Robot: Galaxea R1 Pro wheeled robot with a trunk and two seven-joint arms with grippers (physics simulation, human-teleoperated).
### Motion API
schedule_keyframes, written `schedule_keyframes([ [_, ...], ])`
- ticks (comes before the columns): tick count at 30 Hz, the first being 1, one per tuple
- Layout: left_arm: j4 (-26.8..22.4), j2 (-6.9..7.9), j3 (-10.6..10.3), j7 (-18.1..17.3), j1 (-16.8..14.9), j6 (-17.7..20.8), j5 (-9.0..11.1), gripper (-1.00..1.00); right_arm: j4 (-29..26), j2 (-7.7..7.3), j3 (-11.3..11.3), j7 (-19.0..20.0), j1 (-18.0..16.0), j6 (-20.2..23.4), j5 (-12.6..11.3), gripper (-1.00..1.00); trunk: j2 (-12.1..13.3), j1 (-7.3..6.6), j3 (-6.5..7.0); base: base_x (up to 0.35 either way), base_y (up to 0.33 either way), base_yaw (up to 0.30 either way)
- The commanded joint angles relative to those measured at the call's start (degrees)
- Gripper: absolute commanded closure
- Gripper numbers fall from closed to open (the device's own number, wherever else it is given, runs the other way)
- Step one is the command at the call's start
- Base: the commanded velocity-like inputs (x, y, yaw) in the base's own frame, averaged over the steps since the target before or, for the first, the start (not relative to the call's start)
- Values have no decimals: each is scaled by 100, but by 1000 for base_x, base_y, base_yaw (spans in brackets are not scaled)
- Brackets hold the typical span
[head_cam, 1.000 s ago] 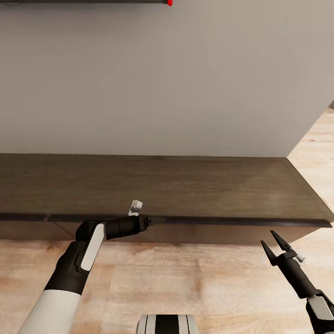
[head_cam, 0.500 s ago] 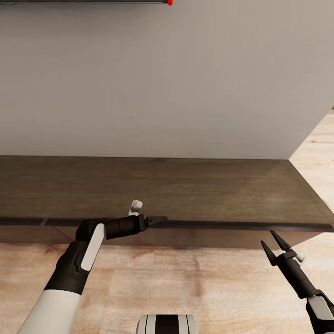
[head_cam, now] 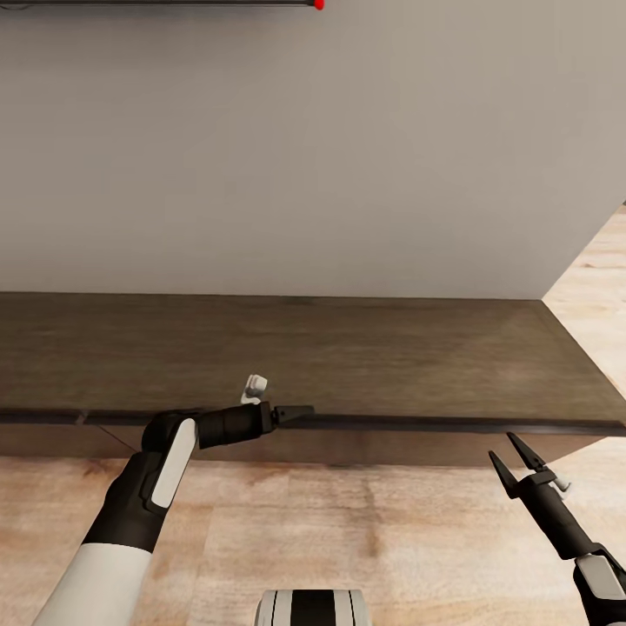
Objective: Place each of the two pumpkins and all three candles from the living room inside a cabinet in the living room (use any cabinet), then make sure every cabinet is closed, and position the cauldron so it is next to a table in the living room.
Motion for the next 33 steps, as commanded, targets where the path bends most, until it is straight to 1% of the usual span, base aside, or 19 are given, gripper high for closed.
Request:
schedule_keyframes([
  [1, 0, 0, 4, -21, -3, 20, -11, -100, 4, 0, -10, 8, -4, 43, -13, -100, -1, -1, -4, 22, 12, 0],
  [26, -23, 5, 3, -43, 4, 21, -5, -100, 2, 0, 7, 6, -4, 43, -3, -100, -1, -1, -4, 3, 2, 0],
  [33, -49, -2, 3, -45, 53, 20, -5, -100, 5, -6, 1, 23, -4, 43, -11, -100, -1, -1, -4, 13, 0, 0],
])
